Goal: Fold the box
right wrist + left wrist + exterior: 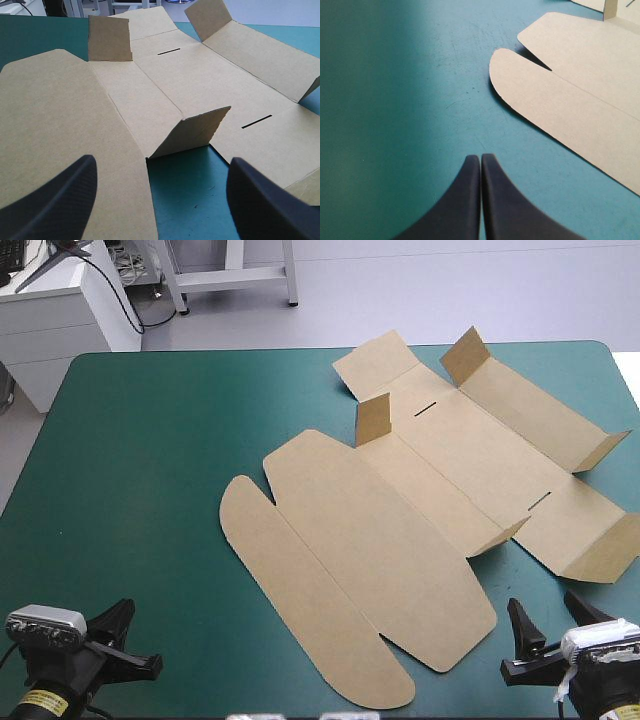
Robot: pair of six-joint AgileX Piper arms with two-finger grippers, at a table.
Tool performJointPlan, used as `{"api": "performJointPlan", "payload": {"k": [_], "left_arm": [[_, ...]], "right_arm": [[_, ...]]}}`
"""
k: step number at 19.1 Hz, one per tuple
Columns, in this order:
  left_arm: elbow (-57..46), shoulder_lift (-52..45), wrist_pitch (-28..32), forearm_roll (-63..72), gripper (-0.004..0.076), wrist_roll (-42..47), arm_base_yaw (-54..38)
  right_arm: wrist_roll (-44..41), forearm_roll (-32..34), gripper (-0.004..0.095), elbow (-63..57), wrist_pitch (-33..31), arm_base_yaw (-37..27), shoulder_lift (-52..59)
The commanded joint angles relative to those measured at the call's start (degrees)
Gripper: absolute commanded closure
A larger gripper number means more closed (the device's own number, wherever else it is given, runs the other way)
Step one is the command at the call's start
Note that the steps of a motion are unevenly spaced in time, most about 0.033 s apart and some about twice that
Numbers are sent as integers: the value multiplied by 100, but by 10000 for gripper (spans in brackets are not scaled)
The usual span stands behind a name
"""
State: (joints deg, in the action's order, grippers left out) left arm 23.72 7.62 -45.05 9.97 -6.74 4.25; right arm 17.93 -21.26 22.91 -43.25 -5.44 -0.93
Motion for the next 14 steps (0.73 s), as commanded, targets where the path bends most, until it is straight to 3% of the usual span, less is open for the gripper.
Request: {"api": "performJointPlan", "payload": {"k": [1, 4, 5, 8, 14], "left_arm": [[139, 93, 432, 79, 732, -4, 30], [139, 93, 432, 79, 732, -4, 30], [139, 93, 432, 79, 732, -4, 30], [139, 93, 432, 79, 732, -4, 30], [139, 93, 432, 79, 732, -4, 30]], "right_arm": [[-117, -90, 227, 158, 375, -4, -100], [-849, 433, 225, 183, 373, -4, -173], [-1640, 721, 194, 267, 308, -4, -355], [-2322, 728, 119, 489, 227, -4, -1130], [-3222, 563, 119, 1144, 197, -4, -3209]]}}
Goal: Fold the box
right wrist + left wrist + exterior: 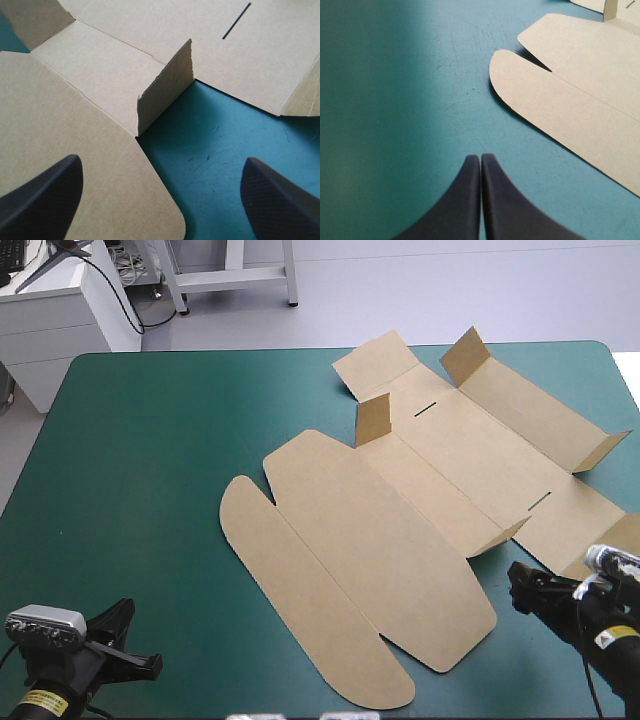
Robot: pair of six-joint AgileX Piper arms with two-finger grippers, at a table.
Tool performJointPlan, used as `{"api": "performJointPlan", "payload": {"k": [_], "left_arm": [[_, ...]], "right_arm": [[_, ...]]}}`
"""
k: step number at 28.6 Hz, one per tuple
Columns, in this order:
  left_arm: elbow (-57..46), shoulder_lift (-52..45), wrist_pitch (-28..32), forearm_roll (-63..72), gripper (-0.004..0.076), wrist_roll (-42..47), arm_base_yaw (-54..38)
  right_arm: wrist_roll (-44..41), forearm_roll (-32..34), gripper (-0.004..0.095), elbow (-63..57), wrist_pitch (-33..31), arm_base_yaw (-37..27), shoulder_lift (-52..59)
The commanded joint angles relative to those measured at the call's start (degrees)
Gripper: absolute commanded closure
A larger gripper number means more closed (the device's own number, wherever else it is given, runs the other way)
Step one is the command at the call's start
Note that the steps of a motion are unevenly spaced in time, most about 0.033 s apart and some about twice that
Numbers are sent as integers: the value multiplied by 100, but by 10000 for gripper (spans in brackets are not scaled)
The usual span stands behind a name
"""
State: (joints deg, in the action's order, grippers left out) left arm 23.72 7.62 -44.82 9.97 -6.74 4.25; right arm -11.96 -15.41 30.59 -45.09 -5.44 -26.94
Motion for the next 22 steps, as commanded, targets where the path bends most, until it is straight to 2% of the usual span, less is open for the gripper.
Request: {"api": "performJointPlan", "payload": {"k": [1, 2, 7, 14, 18, 22], "left_arm": [[139, 93, 409, 79, 732, -4, 30], [139, 93, 409, 79, 732, -4, 30], [139, 93, 409, 79, 732, -4, 30], [139, 93, 409, 79, 732, -4, 30], [139, 93, 409, 79, 732, -4, 30], [139, 93, 409, 79, 732, -4, 30]], "right_arm": [[-407, 12, 120, 472, 456, -4, -918], [-662, 12, 120, 620, 532, -4, -1336], [-767, -302, 121, 1072, 595, -4, -2534], [-836, -899, 128, 1613, 615, -4, -3674], [-1273, -1046, 227, 1763, 548, -4, -4142], [-1427, -1036, 431, 1786, 585, -4, -4448]]}}
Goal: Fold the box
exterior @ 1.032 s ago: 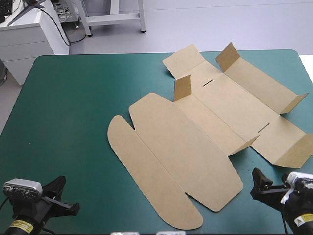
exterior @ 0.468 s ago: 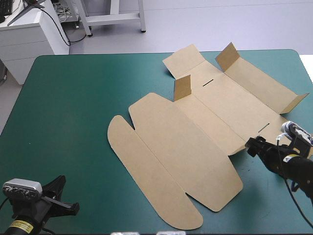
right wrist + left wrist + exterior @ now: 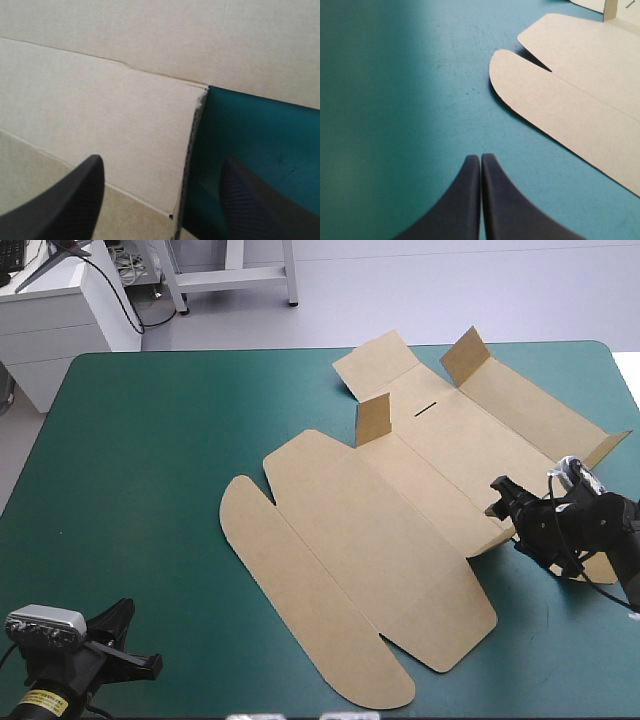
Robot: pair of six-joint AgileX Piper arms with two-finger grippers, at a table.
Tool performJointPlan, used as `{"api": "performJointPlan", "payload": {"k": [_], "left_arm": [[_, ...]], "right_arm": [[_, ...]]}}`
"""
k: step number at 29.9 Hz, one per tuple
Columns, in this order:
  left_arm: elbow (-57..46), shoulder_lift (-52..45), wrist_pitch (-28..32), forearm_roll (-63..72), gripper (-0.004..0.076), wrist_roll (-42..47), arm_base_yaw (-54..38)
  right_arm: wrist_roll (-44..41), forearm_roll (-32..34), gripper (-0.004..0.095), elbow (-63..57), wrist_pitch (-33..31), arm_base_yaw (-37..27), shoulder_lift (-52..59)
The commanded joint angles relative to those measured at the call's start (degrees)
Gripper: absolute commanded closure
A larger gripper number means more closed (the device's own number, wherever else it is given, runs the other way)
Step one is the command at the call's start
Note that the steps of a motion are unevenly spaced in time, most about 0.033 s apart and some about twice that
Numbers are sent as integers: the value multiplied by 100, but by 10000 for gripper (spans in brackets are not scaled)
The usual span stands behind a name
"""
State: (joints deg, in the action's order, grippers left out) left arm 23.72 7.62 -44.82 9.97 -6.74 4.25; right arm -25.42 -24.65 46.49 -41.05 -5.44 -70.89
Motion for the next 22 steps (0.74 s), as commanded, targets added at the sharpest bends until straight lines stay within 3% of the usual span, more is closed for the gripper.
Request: {"api": "performJointPlan", "payload": {"k": [1, 5, 6, 10, 14, 17, 22], "left_arm": [[139, 93, 409, 79, 732, -4, 30], [139, 93, 409, 79, 732, -4, 30], [139, 93, 409, 79, 732, -4, 30], [139, 93, 409, 79, 732, -4, 30], [139, 93, 409, 79, 732, -4, 30], [139, 93, 409, 79, 732, -4, 30], [139, 93, 409, 79, 732, -4, 30]], "right_arm": [[-126, -98, 508, 197, 169, -4, -110], [-450, -82, 873, 197, 131, -4, -171], [-464, -82, 923, 197, 131, -4, -171], [-381, -82, 916, 197, 40, -4, -171], [394, -259, 916, 202, 26, -4, -171], [1464, -622, 915, 314, -70, -4, -185], [2988, -609, 916, 775, -923, -4, -370]]}}
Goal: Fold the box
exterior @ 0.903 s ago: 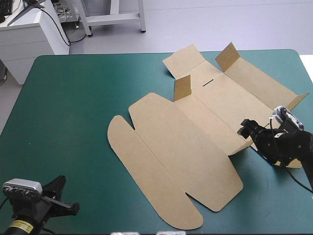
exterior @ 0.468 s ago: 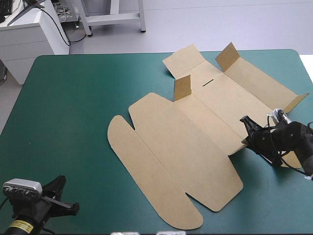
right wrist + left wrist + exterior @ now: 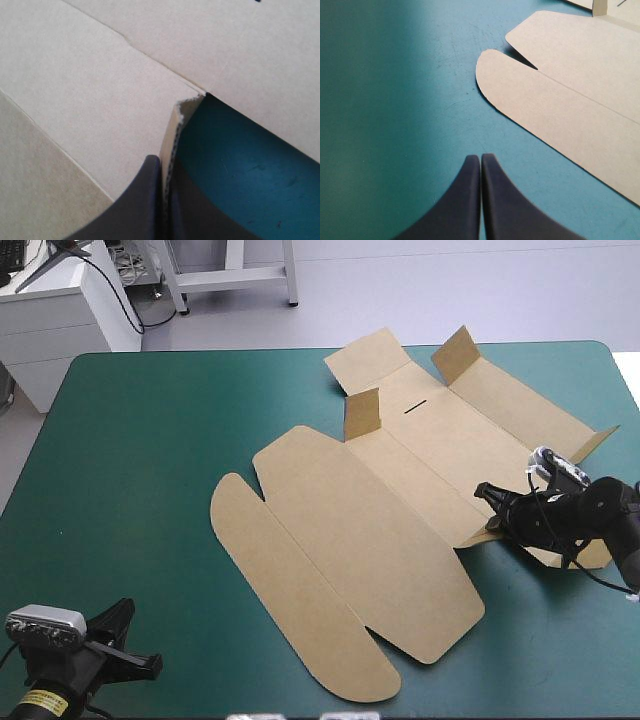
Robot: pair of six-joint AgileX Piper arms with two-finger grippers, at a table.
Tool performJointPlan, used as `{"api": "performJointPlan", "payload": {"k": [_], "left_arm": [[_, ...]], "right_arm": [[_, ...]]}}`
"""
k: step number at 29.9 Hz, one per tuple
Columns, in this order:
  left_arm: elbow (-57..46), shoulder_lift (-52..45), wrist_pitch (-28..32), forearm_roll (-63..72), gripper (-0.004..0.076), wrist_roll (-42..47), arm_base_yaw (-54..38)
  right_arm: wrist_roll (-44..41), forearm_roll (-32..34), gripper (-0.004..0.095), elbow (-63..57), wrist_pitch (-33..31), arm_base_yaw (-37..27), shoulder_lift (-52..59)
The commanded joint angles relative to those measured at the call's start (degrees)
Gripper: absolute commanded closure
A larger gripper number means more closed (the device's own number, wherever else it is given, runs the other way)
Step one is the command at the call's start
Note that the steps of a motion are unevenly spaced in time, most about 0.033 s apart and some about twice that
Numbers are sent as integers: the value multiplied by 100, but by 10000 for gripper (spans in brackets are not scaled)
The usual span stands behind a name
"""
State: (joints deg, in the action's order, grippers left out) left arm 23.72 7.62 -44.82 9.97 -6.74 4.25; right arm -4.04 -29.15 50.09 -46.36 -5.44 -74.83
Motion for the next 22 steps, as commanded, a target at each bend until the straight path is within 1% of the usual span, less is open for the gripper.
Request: {"api": "performJointPlan", "payload": {"k": [1, 4, 7, 9, 11, 14, 18, 22], "left_arm": [[139, 93, 409, 79, 732, -4, 30], [139, 93, 409, 79, 732, -4, 30], [139, 93, 409, 79, 732, -4, 30], [139, 93, 409, 90, 732, -4, 30], [139, 93, 409, 90, 732, -4, 30], [139, 93, 409, 90, 732, -4, 30], [139, 93, 409, 90, 732, -4, 30], [139, 93, 409, 90, 732, -4, 30]], "right_arm": [[1036, -152, 915, 525, -571, -4, -46], [1548, -152, 915, 792, -914, 10, -285], [1945, -1, 913, 999, -988, 178, -534], [2089, 250, 913, 1169, -988, 375, -735], [2108, 658, 913, 1439, -1057, 595, -972], [2365, 1175, 914, 1933, -1334, 912, -1376], [3166, 1503, 925, 2673, -1780, 1312, -1836], [3719, 1570, 927, 3414, -1916, 1679, -2269]]}}
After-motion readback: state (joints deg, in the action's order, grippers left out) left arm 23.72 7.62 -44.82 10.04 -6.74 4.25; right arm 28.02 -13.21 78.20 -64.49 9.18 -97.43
